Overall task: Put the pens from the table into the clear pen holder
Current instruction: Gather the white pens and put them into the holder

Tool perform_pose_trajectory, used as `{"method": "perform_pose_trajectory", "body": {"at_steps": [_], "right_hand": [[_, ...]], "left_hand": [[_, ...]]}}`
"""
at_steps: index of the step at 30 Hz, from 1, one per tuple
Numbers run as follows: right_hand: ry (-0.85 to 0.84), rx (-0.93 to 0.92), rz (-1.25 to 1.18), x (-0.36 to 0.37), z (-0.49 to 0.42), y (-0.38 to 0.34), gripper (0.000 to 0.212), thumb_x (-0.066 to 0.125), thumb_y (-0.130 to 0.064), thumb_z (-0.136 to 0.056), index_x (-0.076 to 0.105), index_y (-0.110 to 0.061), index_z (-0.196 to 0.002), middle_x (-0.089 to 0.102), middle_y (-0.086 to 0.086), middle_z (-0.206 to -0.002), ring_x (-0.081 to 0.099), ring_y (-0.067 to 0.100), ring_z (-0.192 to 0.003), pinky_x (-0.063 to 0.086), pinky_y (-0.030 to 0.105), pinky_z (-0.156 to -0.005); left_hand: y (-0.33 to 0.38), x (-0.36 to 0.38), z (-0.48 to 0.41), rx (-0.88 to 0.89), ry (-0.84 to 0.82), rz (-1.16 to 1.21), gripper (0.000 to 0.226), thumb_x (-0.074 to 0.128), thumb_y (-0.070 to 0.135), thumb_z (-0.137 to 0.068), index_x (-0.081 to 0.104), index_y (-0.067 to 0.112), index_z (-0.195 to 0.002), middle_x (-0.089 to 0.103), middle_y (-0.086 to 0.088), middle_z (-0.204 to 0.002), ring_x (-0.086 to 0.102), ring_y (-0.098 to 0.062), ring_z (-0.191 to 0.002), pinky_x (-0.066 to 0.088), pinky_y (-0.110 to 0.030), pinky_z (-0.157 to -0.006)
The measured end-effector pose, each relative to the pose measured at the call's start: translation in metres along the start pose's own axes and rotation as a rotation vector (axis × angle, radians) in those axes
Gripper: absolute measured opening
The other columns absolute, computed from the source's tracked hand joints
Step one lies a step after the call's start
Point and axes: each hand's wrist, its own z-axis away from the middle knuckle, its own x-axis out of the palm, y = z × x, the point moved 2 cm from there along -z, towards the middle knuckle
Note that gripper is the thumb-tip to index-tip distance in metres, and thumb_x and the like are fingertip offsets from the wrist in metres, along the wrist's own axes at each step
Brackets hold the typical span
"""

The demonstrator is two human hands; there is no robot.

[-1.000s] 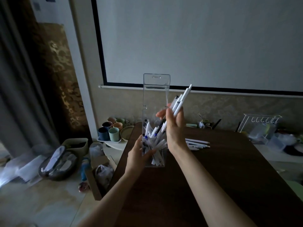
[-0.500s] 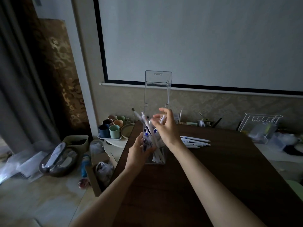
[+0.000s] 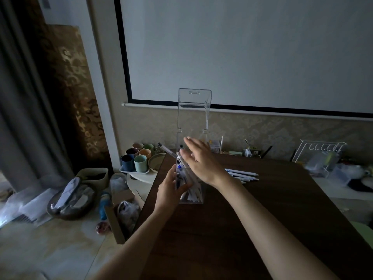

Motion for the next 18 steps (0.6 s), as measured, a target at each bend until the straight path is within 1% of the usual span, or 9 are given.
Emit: {"method": "perform_pose_trajectory", "body": {"at_steps": [2,4,7,9,11,13,14,16,18], "right_hand": [[0.080,-0.118,-0.013,-0.004,0.000,-0.016,0.055,0.047,-0.035,-0.093,0.031,-0.013,-0.141,0.035,0.005,-0.147,0.023,0.016,-0.137,0.022,0.033,-0.113],[0.058,-0.189,0.009,0.001,-0.005,-0.032,0.059,0.056,-0.030,-0.089,0.030,-0.016,-0.140,0.043,0.007,-0.140,0.033,0.018,-0.130,0.024,0.027,-0.107],[-0.015,-0.253,0.111,0.018,-0.013,-0.043,0.062,0.058,-0.017,-0.088,0.029,-0.022,-0.142,0.052,0.011,-0.131,0.047,0.023,-0.119,0.036,0.031,-0.101],[0.016,-0.258,0.073,0.020,-0.013,-0.041,0.049,0.055,-0.008,-0.089,0.042,-0.018,-0.135,0.061,0.014,-0.123,0.057,0.024,-0.110,0.045,0.033,-0.097],[0.129,-0.232,0.021,0.016,-0.011,-0.032,0.036,0.051,-0.003,-0.090,0.051,-0.010,-0.126,0.066,0.015,-0.108,0.063,0.023,-0.094,0.053,0.035,-0.087],[0.320,-0.204,-0.011,0.008,-0.006,-0.020,0.036,0.053,-0.002,-0.089,0.047,-0.008,-0.123,0.066,0.016,-0.101,0.064,0.021,-0.080,0.058,0.038,-0.072],[0.418,-0.195,-0.013,0.004,-0.003,-0.013,0.042,0.055,0.000,-0.087,0.042,-0.011,-0.125,0.064,0.017,-0.103,0.064,0.020,-0.076,0.059,0.035,-0.066],[0.555,-0.178,0.006,-0.003,0.001,0.001,0.050,0.057,0.004,-0.084,0.037,-0.018,-0.124,0.061,0.018,-0.107,0.063,0.015,-0.076,0.057,0.027,-0.062],[0.612,-0.127,0.014,-0.009,0.001,0.013,0.042,0.058,0.001,-0.085,0.044,-0.010,-0.122,0.063,0.017,-0.101,0.063,0.017,-0.075,0.057,0.030,-0.061]], "left_hand": [[-0.001,0.000,-0.001,-0.007,0.008,-0.016,0.069,0.072,0.033,-0.073,0.035,0.033,-0.132,0.061,0.001,-0.123,0.061,-0.016,-0.110,0.054,-0.045,-0.090],[0.000,0.000,-0.001,-0.012,0.012,-0.024,0.061,0.072,0.033,-0.075,0.041,0.031,-0.127,0.063,0.002,-0.119,0.061,-0.018,-0.109,0.053,-0.045,-0.090],[0.000,0.000,-0.001,-0.024,0.026,-0.027,0.049,0.071,0.023,-0.077,0.046,0.028,-0.119,0.063,0.001,-0.117,0.060,-0.022,-0.110,0.050,-0.048,-0.093],[0.000,0.000,-0.001,-0.024,0.020,-0.019,0.050,0.070,0.020,-0.077,0.046,0.027,-0.121,0.063,0.002,-0.116,0.060,-0.020,-0.109,0.049,-0.048,-0.094],[0.002,0.000,-0.002,-0.025,0.008,-0.013,0.059,0.071,0.023,-0.076,0.043,0.026,-0.128,0.062,0.001,-0.121,0.061,-0.018,-0.109,0.050,-0.046,-0.094],[0.001,-0.001,-0.002,-0.033,0.008,0.005,0.068,0.073,0.025,-0.074,0.039,0.028,-0.132,0.061,-0.001,-0.124,0.061,-0.017,-0.108,0.052,-0.046,-0.092],[0.001,-0.001,-0.002,-0.036,0.006,0.015,0.069,0.074,0.023,-0.073,0.038,0.028,-0.132,0.062,-0.002,-0.124,0.062,-0.017,-0.108,0.053,-0.047,-0.091],[0.002,-0.001,0.000,-0.040,0.001,0.031,0.067,0.073,0.021,-0.074,0.039,0.028,-0.131,0.063,-0.002,-0.121,0.062,-0.017,-0.108,0.053,-0.048,-0.090],[0.004,-0.002,0.001,-0.037,-0.006,0.027,0.066,0.071,0.020,-0.075,0.038,0.026,-0.133,0.063,-0.002,-0.122,0.061,-0.017,-0.109,0.053,-0.048,-0.090]]}}
